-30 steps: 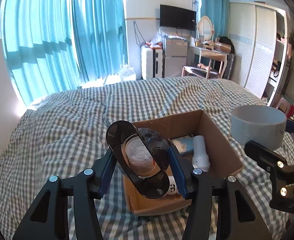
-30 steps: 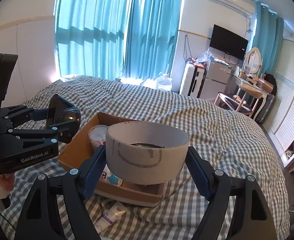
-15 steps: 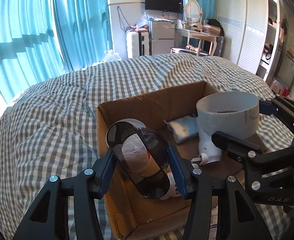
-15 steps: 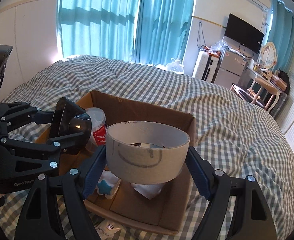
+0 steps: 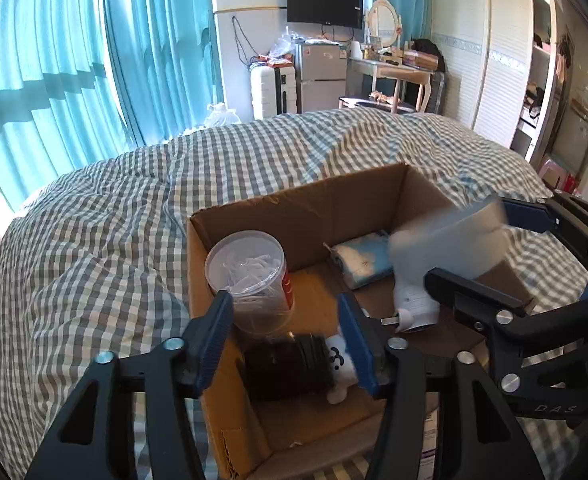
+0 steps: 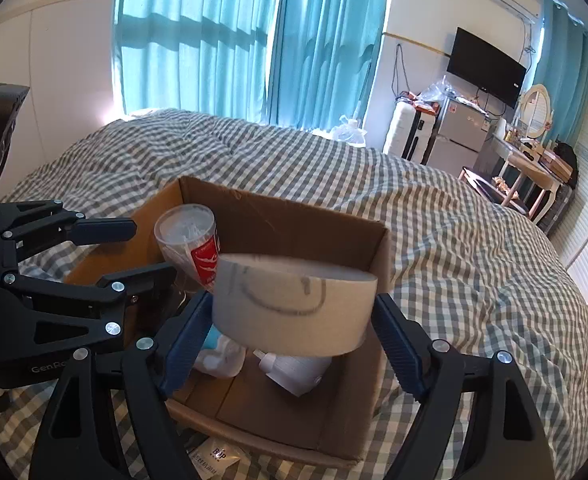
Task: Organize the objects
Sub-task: 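Carry the tape roll and clip into the box and open both tools, then withdraw both tools from the box toward the tube and earbud case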
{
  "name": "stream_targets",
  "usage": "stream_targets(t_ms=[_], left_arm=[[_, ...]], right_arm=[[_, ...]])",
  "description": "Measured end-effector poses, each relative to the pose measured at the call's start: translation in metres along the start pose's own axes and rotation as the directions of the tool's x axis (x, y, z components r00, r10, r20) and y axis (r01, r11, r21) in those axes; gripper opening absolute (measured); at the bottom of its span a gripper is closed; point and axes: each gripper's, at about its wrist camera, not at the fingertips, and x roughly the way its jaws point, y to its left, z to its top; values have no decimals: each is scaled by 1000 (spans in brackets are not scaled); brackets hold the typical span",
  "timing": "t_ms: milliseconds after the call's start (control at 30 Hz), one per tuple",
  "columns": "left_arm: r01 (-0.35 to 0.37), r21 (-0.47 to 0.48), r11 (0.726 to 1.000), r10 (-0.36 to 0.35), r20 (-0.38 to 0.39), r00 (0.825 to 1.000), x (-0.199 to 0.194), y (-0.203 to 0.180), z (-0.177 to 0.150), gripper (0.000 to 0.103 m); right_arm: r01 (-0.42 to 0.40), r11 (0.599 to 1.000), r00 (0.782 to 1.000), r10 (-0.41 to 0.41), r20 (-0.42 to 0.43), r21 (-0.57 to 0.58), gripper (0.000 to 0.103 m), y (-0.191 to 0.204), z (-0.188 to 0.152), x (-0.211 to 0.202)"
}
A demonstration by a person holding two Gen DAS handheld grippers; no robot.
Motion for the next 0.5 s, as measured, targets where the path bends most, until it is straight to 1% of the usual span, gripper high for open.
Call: stream_targets(t_ms=[33, 100, 200, 300, 467, 500], left_arm=[[-3, -7, 1000, 3, 5, 1000, -4, 0, 1, 71], [0, -14, 1000, 0, 16, 1000, -13, 1, 2, 78], [-8, -1, 1000, 8, 34, 999, -30, -4, 4, 79], [-35, 20, 999, 34, 65, 997, -52, -11, 3, 89], [-57, 30, 998, 53, 125, 991, -94, -15, -2, 90], [-59, 24, 998, 56, 134, 989, -102, -15, -3, 93]], right_arm=[[11, 1000, 1000, -11, 13, 3, 82, -1, 1, -6], [27, 1000, 999, -28, 45, 14, 87, -3, 3, -18], [43, 999, 996, -45, 76, 31, 89, -7, 4, -40], [61, 997, 993, -65, 99, 35, 90, -8, 8, -63], [100, 994, 981, -107, 161, 51, 91, -8, 8, -115], [104, 993, 978, -112, 175, 55, 91, -7, 8, -128]])
